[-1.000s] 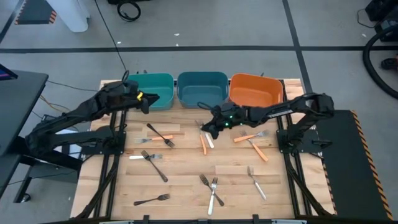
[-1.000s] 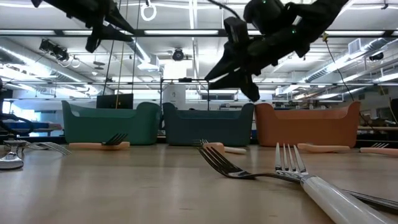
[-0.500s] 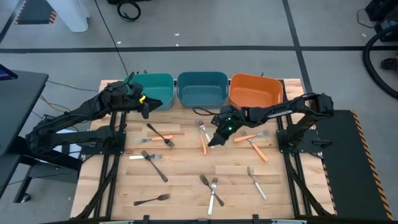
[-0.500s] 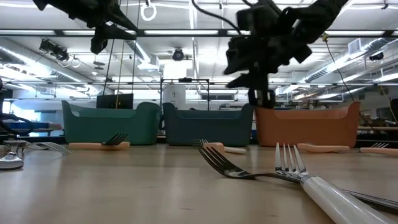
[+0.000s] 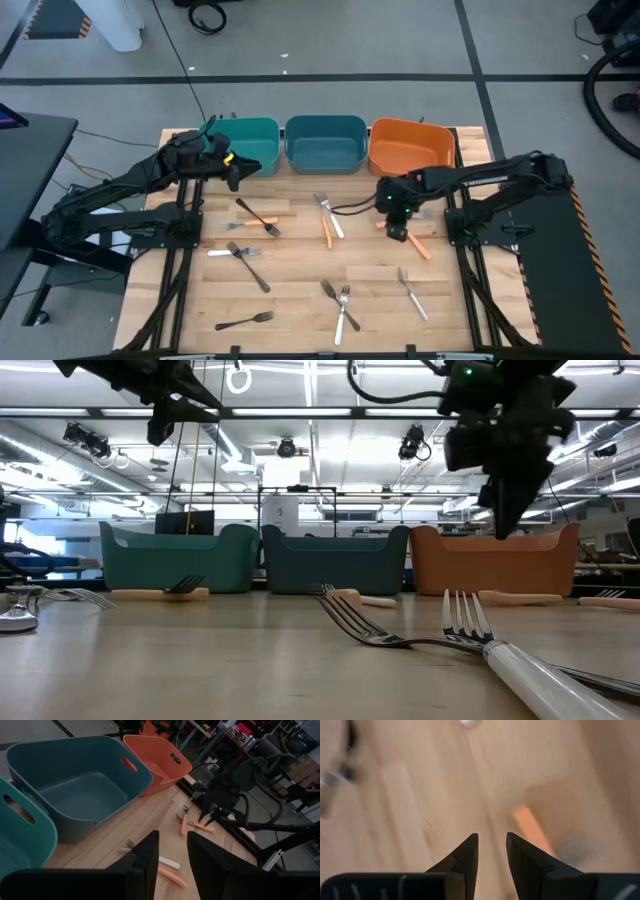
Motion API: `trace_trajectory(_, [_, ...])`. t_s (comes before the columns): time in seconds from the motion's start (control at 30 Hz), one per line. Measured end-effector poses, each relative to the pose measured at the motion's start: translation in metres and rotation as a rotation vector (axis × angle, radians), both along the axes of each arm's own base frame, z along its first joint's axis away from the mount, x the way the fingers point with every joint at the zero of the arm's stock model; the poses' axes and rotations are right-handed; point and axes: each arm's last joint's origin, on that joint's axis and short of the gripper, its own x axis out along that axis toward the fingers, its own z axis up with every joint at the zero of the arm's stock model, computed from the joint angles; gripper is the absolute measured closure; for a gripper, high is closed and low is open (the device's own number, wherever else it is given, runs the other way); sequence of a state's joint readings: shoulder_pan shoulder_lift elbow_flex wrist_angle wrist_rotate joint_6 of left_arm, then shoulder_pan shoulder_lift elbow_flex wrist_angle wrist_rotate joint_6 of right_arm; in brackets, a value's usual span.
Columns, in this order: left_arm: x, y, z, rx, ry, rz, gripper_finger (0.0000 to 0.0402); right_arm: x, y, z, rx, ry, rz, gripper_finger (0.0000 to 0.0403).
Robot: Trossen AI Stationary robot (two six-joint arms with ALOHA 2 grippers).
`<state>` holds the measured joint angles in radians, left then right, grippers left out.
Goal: Sort silverware by color (type)
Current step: Put the top right orange fork in the blue bin
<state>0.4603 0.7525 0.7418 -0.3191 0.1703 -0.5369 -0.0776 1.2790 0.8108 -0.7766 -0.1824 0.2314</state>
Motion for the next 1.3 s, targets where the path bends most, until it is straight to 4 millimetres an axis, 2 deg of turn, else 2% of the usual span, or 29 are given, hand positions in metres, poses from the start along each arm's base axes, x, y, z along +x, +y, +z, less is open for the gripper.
trace_trajectory(0.13, [0.000, 0.000, 0.000, 0.000, 0.000, 0.000, 0.0292, -0.003, 0.000, -0.002, -0.056, -0.004, 0.135, 0.0293])
trace_trajectory(0.33, [0.000, 0.000, 0.000, 0.000, 0.000, 0.000, 0.0292, 0.000, -0.002, -0.019, -0.130, 0.005, 0.302, 0.0293])
trace_trajectory(0.67, [0.000, 0.000, 0.000, 0.001, -0.001, 0.001, 0.0292, 0.009, -0.005, -0.046, -0.219, 0.118, 0.322, 0.0293])
trace_trajectory(1.3, [0.000, 0.000, 0.000, 0.010, 0.004, -0.001, 0.0292, 0.017, -0.006, -0.070, -0.216, 0.203, 0.323, 0.0293])
